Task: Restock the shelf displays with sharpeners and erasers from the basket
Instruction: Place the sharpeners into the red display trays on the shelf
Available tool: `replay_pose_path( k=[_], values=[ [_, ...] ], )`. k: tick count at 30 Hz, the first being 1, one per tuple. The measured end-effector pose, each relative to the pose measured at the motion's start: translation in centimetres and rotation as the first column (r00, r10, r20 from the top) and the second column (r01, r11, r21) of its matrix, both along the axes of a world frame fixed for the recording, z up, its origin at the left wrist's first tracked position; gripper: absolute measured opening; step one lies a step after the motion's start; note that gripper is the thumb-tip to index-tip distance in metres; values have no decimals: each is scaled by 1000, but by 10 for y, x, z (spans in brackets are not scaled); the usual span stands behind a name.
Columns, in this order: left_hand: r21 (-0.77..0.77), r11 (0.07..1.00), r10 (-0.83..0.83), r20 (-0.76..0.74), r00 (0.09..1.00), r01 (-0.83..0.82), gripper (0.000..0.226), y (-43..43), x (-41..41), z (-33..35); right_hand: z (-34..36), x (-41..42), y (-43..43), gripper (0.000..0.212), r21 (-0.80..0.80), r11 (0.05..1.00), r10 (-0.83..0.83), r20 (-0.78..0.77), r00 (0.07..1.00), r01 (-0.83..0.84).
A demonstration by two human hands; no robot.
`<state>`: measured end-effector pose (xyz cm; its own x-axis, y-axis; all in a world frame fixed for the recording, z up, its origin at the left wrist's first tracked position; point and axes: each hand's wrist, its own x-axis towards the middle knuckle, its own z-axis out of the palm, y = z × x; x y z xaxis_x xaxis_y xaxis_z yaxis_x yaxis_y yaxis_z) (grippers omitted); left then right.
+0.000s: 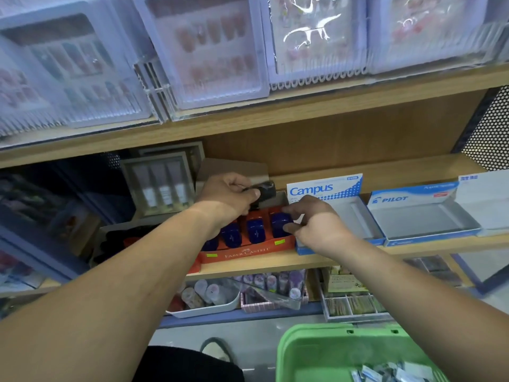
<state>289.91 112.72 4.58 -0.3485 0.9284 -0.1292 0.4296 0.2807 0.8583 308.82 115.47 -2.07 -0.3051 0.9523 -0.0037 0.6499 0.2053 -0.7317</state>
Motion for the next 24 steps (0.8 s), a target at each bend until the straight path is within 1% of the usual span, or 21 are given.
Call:
replay_pose_path(
  k=[2,3,4,6,8,9,13,16,17,19,21,24],
  values=[
    [-69,996,-54,81,995,59,49,-1,-2,-6,-2,-2,0,38,44,999,9,42,999,-11],
    [-84,993,-80,104,991,89,50,-1,-3,-8,-3,-3,-2,39,48,999,3,24,1000,-4],
    [-80,990,-106,111,988,116,45,-2,-3,-8,-4,-3,-4,40,36,999,-10,-11,1000,11],
    [-52,987,-152,39,988,154,27,-2,-1,-6,-7,-3,-7,40,-7,998,-59,-119,991,58],
    [-29,988,-153,-57,987,152,20,-1,4,-4,-10,1,-8,34,-70,993,-106,-220,970,93],
    [-20,990,-141,-73,987,139,20,1,7,-5,-10,4,-8,30,-97,991,-117,-248,962,96],
    [31,993,-112,-80,990,115,27,10,15,-11,-7,19,-10,22,-113,986,-148,-262,954,122],
    [72,980,-172,-187,967,188,43,18,18,-14,-4,32,-13,20,-156,978,-180,-277,944,141],
    [80,975,-186,-213,959,207,43,20,19,-15,-4,36,-14,21,-174,976,-180,-285,941,133],
    [93,969,-196,-283,939,230,33,24,19,-16,-4,45,-18,24,-192,976,-159,-302,940,103],
    [57,962,-228,-361,904,265,26,27,16,-18,-5,51,-20,26,-197,977,-139,-302,943,81],
    [-8,953,-283,-377,882,303,18,27,11,-24,-2,54,-21,25,-224,972,-141,-306,942,72]
  ],
)
